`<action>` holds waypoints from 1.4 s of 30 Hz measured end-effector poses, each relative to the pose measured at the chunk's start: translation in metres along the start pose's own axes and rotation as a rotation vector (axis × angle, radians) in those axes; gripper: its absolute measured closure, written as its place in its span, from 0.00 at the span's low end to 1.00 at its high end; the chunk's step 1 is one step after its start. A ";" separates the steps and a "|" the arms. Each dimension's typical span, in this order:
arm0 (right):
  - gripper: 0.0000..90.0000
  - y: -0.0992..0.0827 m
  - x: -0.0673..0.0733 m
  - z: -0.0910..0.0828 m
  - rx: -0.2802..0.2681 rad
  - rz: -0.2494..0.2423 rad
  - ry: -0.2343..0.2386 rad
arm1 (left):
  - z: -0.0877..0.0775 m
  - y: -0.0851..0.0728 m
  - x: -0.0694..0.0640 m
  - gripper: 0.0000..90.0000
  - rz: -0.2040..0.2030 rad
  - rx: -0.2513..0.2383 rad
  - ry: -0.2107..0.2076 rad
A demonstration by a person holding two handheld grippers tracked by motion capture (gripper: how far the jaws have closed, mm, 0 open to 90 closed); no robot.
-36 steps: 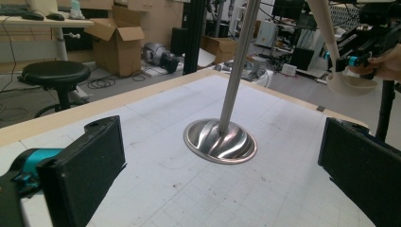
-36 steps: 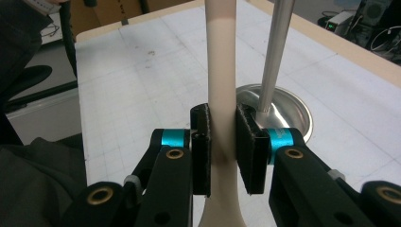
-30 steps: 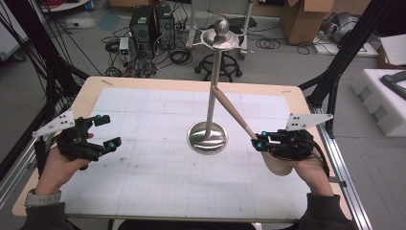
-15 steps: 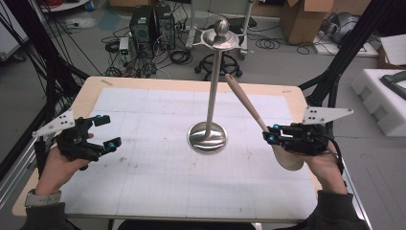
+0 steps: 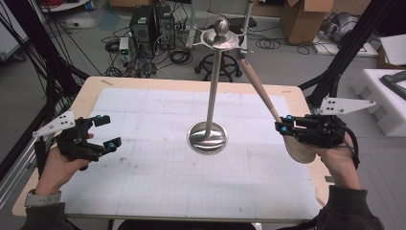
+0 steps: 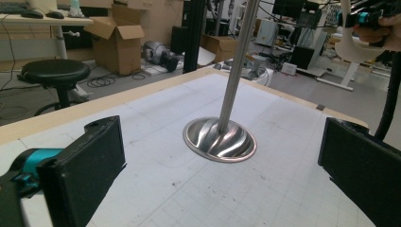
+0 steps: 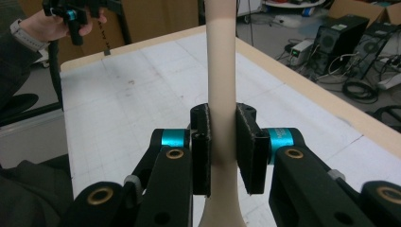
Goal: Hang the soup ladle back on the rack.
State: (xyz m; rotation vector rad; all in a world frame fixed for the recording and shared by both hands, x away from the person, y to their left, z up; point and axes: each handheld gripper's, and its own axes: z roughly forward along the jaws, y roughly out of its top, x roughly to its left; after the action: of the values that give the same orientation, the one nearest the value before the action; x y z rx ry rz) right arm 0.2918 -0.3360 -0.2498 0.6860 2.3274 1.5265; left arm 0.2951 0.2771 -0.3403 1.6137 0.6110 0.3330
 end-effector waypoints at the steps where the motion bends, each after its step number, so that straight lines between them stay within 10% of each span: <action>1: 0.87 0.000 0.000 0.000 0.000 0.000 0.000 | 0.000 0.000 0.000 0.02 0.000 0.001 0.000; 42: 0.87 0.016 -0.007 0.002 -0.050 0.011 -0.026 | -0.001 -0.001 0.001 0.02 -0.010 -0.004 -0.002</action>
State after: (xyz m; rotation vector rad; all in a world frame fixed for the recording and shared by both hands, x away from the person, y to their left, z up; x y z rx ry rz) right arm 0.3027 -0.3329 -0.2367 0.7032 2.2619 1.5652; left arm 0.2950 0.2787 -0.3407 1.6070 0.6164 0.3255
